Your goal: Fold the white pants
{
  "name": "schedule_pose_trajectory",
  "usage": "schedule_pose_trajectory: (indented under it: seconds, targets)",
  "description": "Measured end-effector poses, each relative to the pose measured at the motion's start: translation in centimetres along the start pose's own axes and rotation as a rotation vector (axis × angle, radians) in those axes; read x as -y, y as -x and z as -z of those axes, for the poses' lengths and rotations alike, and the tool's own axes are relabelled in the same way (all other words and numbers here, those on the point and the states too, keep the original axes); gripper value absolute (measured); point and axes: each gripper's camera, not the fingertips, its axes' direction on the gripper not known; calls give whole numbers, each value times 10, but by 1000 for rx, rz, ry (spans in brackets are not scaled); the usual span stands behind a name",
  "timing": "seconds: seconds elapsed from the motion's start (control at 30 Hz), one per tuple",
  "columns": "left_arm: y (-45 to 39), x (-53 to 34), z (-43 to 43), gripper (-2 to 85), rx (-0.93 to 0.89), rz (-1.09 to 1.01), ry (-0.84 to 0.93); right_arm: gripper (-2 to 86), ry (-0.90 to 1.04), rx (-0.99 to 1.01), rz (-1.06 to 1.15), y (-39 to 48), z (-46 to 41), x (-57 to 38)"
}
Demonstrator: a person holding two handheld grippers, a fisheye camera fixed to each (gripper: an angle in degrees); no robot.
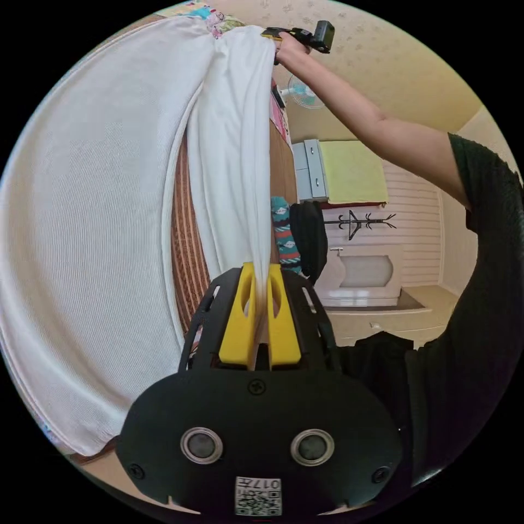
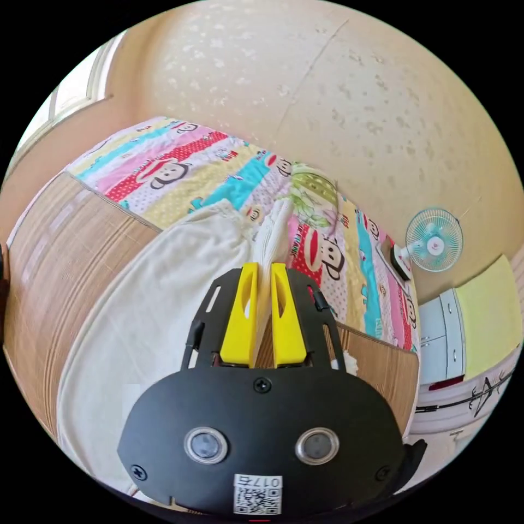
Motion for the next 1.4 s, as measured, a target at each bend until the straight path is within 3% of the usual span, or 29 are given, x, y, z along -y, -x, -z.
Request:
schedule_pose_trajectory:
  seconds: [0.13, 0.27, 0.4, 0.6, 0.73, 0.83, 0.97, 1.07, 1.17, 1.3, 1.4]
  targets:
    - [23, -43, 98, 34, 105, 165, -170, 52, 83, 217, -91, 89, -25, 62]
    - [58, -55, 148, 42, 285, 287, -153, 39, 200, 287, -118, 164, -88, 66]
    - [72, -61, 157, 43, 287, 240, -72, 17, 188, 347, -155, 180, -89, 49]
    - [36, -53, 167, 37, 289, 93, 33, 12, 171, 355, -37, 169, -38, 10]
    - [50, -60, 185, 35, 49, 150, -9, 31, 259, 469, 32, 161, 12, -88]
    - [56, -62, 189, 37, 198, 182, 38, 56, 441, 549, -138, 153, 35, -197]
    - [37, -54, 188, 37, 263, 116, 101, 93, 702, 452, -376, 161, 75, -337]
    - [22, -45, 188, 36, 319, 89, 158, 95, 800, 518, -510, 181, 92, -400]
    - [8, -36, 188, 30, 361, 38, 223, 57, 760, 538, -543, 188, 104, -415]
    - [-12, -23, 215, 14, 95, -93, 268, 25, 687, 571, -605, 165, 133, -404]
    - [-16, -23, 260, 6, -165, -114, 151, 19, 574, 657, -645, 148, 164, -399]
